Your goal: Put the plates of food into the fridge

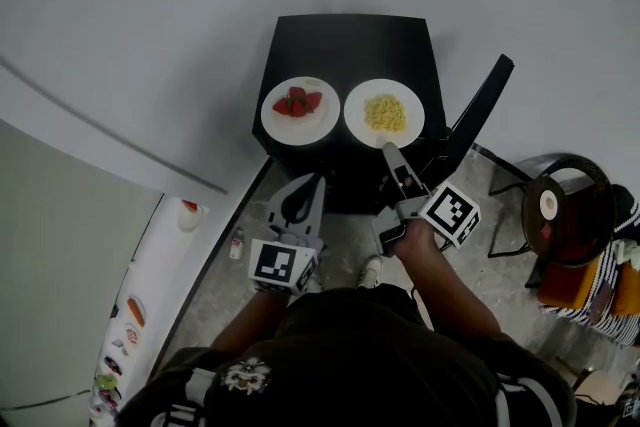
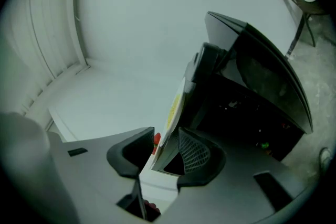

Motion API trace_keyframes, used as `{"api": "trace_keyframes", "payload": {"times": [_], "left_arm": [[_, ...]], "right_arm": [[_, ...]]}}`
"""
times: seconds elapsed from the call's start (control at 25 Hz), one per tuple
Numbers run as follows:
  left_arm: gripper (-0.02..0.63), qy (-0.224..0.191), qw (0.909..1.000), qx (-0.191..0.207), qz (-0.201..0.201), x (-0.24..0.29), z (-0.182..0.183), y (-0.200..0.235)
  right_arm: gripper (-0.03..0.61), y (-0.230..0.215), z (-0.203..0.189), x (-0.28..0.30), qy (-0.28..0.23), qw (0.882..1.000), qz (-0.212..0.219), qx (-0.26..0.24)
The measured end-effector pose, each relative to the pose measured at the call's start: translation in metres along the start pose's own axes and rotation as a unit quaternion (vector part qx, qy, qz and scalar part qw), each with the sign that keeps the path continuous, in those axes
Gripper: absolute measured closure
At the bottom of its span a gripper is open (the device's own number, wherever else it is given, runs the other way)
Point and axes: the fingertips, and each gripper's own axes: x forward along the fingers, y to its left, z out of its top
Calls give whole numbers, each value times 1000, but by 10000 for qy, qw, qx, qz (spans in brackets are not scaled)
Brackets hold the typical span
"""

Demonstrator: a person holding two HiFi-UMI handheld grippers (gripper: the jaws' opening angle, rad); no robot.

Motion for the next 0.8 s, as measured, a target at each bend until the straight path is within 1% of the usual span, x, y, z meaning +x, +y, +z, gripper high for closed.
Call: {"api": "trace_keyframes", "payload": {"times": [0.16,0.24,0.36,0.52,0.56,0.68,0.8], "left_arm": [[592,-47,9998,-58,-177,3,4,7],[592,-86,9997,-80,-211,3,5,10],[592,-107,9995,-133,-252,1,2,12],[592,162,9993,-100,-319,-3,-11,13],[592,167,9992,-128,-334,-3,-11,12],[592,-43,9990,-241,-384,-3,-6,8],[592,-55,9987,-225,-462,-5,-9,6]], "right_arm": [[428,-8,-5,7,-87,9984,-105,544],[456,-11,-7,7,-174,9965,-130,811],[472,-14,-4,4,-347,9924,-98,1173],[511,-12,1,0,-478,9913,-97,1219],[520,-12,3,-1,-502,9910,-99,1237],[534,-12,5,-3,-559,9899,-108,1299],[534,-13,7,-4,-643,9891,-162,1316]]}}
